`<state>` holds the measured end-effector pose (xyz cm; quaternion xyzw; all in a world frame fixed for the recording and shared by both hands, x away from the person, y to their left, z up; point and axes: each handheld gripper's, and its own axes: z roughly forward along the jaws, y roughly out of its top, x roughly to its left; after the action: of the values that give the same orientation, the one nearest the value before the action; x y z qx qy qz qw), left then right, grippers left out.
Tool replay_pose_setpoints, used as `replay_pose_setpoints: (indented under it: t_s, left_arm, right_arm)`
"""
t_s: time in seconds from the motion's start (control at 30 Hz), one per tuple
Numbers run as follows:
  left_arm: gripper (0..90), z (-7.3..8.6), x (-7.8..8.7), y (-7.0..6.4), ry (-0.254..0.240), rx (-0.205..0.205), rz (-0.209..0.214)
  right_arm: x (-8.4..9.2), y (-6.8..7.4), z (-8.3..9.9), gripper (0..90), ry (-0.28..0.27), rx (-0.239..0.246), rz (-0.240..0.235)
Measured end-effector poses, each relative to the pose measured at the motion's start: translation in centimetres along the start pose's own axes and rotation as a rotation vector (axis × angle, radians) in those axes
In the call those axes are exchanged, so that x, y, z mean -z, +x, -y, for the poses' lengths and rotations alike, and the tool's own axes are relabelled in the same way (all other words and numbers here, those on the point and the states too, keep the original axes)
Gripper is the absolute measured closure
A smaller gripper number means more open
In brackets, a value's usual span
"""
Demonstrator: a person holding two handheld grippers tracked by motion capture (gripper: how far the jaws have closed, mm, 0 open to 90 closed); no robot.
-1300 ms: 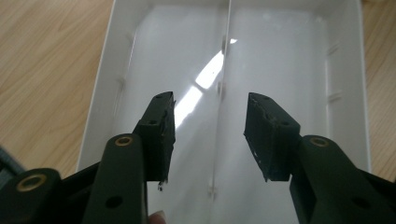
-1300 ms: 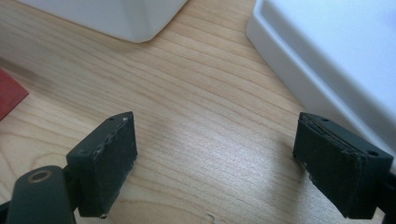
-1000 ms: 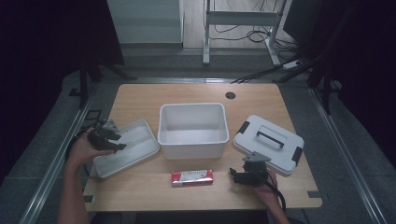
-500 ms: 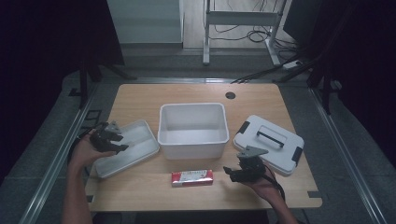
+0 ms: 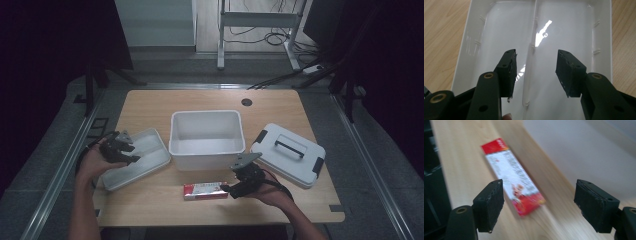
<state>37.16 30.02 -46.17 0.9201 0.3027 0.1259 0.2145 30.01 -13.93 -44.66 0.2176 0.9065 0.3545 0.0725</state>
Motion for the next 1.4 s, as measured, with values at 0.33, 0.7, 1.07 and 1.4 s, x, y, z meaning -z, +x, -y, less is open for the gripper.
replay_pose_setpoints:
  t_s: [0.33, 0.7, 1.07, 1.4]
  left_arm:
    - [51.7, 0.3, -0.1, -0.2, -0.006, 0.005, 0.008]
    - [51.3, 0.3, -0.3, -0.2, -0.008, 0.007, 0.004]
    - [51.2, 0.7, -0.2, 0.0, -0.006, 0.008, 0.002]
    - [51.3, 0.9, -0.3, 0.1, -0.004, 0.006, 0.009]
  right_arm:
    - [-2.9, 1.2, -1.6, 25.2, 0.066, 0.082, -0.084]
    - [-5.6, 2.0, -3.4, 28.0, 0.158, 0.186, -0.124]
    - [-8.0, 2.8, -3.8, 31.8, 0.274, 0.285, -0.125]
    - [-9.0, 3.0, -3.8, 42.0, 0.331, 0.324, -0.126]
